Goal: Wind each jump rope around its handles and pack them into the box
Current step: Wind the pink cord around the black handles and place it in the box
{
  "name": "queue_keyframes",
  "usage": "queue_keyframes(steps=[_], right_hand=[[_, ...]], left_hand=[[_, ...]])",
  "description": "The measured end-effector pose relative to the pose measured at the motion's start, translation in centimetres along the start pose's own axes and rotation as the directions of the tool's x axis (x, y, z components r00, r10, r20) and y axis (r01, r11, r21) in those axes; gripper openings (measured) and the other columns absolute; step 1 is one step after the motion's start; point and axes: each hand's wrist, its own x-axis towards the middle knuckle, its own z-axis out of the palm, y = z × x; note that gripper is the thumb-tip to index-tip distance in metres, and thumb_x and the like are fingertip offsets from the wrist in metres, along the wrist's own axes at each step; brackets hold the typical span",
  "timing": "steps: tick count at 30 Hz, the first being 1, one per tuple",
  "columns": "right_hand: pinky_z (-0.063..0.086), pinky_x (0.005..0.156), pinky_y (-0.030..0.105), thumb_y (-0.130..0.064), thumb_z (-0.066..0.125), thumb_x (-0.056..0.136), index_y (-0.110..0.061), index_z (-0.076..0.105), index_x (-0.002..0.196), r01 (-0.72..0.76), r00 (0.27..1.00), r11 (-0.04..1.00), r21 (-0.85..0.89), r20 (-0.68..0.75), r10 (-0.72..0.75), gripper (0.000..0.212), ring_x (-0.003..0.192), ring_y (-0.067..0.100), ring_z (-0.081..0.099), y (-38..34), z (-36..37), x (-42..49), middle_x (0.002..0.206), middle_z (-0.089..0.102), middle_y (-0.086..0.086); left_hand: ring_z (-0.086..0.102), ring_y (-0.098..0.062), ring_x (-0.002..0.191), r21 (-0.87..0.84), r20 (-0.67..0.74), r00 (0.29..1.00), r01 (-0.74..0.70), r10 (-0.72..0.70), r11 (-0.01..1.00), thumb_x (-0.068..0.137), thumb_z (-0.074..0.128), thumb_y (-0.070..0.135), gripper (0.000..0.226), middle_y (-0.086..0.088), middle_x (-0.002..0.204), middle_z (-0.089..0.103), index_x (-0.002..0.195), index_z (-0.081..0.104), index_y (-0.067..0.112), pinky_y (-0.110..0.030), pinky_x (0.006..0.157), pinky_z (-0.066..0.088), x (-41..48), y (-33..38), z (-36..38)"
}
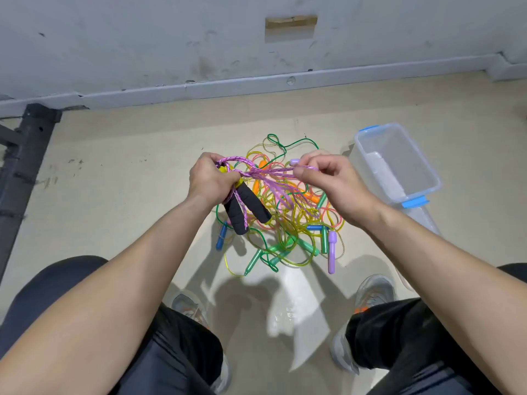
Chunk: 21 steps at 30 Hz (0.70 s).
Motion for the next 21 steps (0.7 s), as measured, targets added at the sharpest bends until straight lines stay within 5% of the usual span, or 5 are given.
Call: queue_keyframes(steps=[4,7,11,14,21], right_hand=[[0.052,0.080,0.034,-0.014,0.075,0.081,-0.014,0.067,0.067,-0.094,0.995,0.967,0.237,0.012,0.094,0.016,0.086,0.025,0.071,0.2,0.1,0.0,0.082,0.075,0.014],[0.057,0.078,0.032,-0.006,0.066,0.089,-0.002,0.062,0.082,-0.100,0.992,0.948,0.301,-0.038,0.117,0.009,0.073,0.023,0.073,-0.3,0.2,0.0,0.063,0.069,0.009],[0.045,0.060,0.027,-0.012,0.065,0.094,-0.005,0.062,0.083,-0.072,0.995,0.980,-0.187,-0.074,0.059,0.014,0.054,0.010,0.053,0.5,-0.3,0.6,0.061,0.058,0.000],[0.041,0.059,0.027,-0.014,0.063,0.086,-0.019,0.067,0.085,-0.107,0.993,0.788,-0.606,-0.023,0.116,0.007,0.060,0.009,0.053,1.4,-0.4,0.7,0.077,0.067,-0.003],[0.037,0.060,0.032,-0.025,0.073,0.081,-0.027,0.060,0.098,-0.129,0.992,0.751,-0.648,-0.077,0.104,0.021,0.062,0.014,0.050,1.7,-0.2,1.1,0.070,0.057,-0.003]], left_hand=[[0.060,-0.022,0.093,-0.023,0.023,1.000,0.013,-0.013,1.000,0.078,0.075,0.016,0.031,0.002,0.094,0.059,0.103,0.057,0.018,-0.036,0.082,0.052,0.0,-0.2,0.2],[0.059,-0.020,0.091,-0.048,0.047,0.999,0.021,-0.018,0.999,0.079,0.076,0.016,0.032,0.003,0.095,0.058,0.105,0.058,0.018,-0.035,0.082,0.053,-0.3,-0.3,0.5],[0.060,-0.017,0.080,-0.111,0.109,0.994,0.017,-0.005,0.994,0.077,0.076,0.016,0.036,0.004,0.089,0.062,0.111,0.062,0.014,-0.029,0.072,0.050,-0.5,0.0,0.3],[0.059,-0.016,0.070,-0.168,0.169,0.985,-0.013,0.042,0.986,0.077,0.074,0.012,0.035,0.005,0.083,0.061,0.110,0.063,0.015,-0.028,0.064,0.047,-1.1,0.6,0.3],[0.062,-0.015,0.066,-0.191,0.254,0.959,-0.081,0.129,0.978,0.081,0.073,0.006,0.029,0.005,0.086,0.066,0.101,0.063,0.024,-0.026,0.056,0.048,-1.8,1.5,-0.6]])
